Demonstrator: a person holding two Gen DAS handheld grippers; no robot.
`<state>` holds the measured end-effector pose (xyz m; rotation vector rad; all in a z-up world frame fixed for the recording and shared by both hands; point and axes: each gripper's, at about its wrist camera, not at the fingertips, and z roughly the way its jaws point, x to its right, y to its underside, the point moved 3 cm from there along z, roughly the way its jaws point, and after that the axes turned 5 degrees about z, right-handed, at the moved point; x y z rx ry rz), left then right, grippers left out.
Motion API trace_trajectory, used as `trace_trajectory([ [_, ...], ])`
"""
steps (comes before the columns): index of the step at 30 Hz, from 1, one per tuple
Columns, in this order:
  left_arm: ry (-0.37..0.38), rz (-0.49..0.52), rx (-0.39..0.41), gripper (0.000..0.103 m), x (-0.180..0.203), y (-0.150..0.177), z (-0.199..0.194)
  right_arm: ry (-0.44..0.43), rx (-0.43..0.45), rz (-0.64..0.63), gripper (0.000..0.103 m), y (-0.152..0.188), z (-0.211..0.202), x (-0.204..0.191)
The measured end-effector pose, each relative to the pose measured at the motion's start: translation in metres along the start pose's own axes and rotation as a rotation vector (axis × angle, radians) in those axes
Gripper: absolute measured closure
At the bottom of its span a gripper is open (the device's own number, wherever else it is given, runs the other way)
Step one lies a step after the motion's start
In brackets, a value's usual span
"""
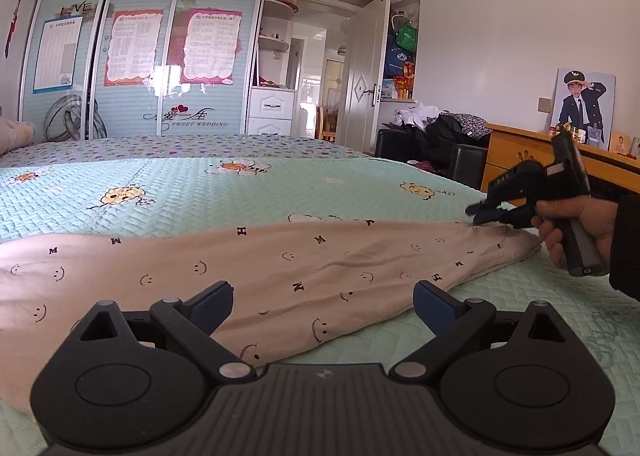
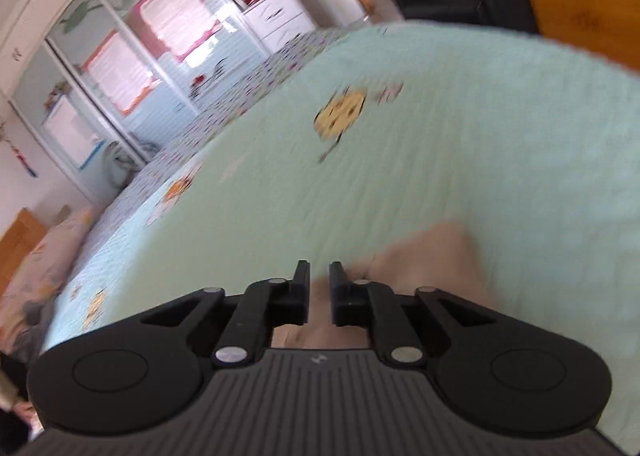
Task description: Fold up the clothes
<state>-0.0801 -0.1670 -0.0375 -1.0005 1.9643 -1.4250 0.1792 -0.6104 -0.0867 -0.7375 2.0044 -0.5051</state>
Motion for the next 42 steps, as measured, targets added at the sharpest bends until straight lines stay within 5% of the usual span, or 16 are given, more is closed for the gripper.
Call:
trace_trajectory([
  [5, 0.006, -0.010, 0.002, 0.006, -0.002, 0.001, 0.000, -0.067, -0.039, -0.028, 0.051, 0.018, -0.007, -0.014],
  [7, 0.004, -0.008, 0.003, 0.006, -0.001, 0.001, 0.000, -0.054, -0.044, -0.029, 0.058, 0.019, -0.009, -0.012],
  [8, 0.002, -0.006, 0.003, 0.006, -0.001, 0.000, 0.000, -0.039, -0.028, -0.031, 0.080, 0.015, -0.013, -0.010],
  [10, 0.000, -0.006, 0.001, 0.006, -0.001, 0.000, 0.000, -0.007, 0.005, -0.034, 0.087, 0.007, -0.021, -0.007],
  [17, 0.005, -0.016, 0.001, 0.006, -0.003, 0.001, 0.000, 0.030, 0.021, -0.029, 0.046, 0.002, -0.042, 0.008],
  [20, 0.003, -0.014, 0.000, 0.006, -0.002, 0.001, 0.000, 0.120, 0.044, -0.003, 0.100, -0.012, -0.040, 0.031],
  [21, 0.002, -0.015, -0.001, 0.006, -0.002, 0.001, 0.001, 0.166, 0.073, 0.009, 0.091, -0.016, -0.045, 0.033],
  [24, 0.001, -0.017, -0.008, 0.006, -0.003, 0.001, 0.002, 0.009, 0.054, 0.001, 0.065, 0.006, -0.063, 0.003],
  [28, 0.000, -0.021, -0.018, 0.006, -0.004, 0.001, 0.002, -0.163, -0.184, -0.103, 0.061, 0.080, -0.058, -0.051],
  [30, 0.000, -0.023, -0.022, 0.006, -0.004, 0.001, 0.003, -0.121, -0.163, -0.112, 0.067, 0.081, -0.049, -0.041],
  [31, -0.002, -0.026, -0.026, 0.006, -0.005, 0.001, 0.003, -0.099, -0.152, -0.115, 0.077, 0.081, -0.045, -0.036],
  [32, -0.006, -0.034, -0.028, 0.006, -0.007, 0.001, 0.003, -0.078, -0.140, -0.119, 0.103, 0.081, -0.041, -0.031],
  [33, -0.012, -0.040, -0.026, 0.006, -0.008, 0.001, 0.002, -0.034, -0.099, -0.015, 0.103, 0.069, -0.041, -0.016],
  [34, -0.020, -0.044, -0.022, 0.005, -0.009, 0.001, 0.000, -0.009, -0.045, 0.060, 0.097, 0.060, -0.047, -0.008],
  [39, -0.032, -0.046, -0.009, 0.004, -0.010, 0.002, -0.003, 0.065, 0.054, -0.101, 0.034, 0.053, -0.086, -0.027],
  [42, -0.033, -0.044, -0.011, 0.004, -0.010, 0.001, -0.003, 0.135, 0.126, 0.068, 0.033, 0.037, -0.104, 0.020],
])
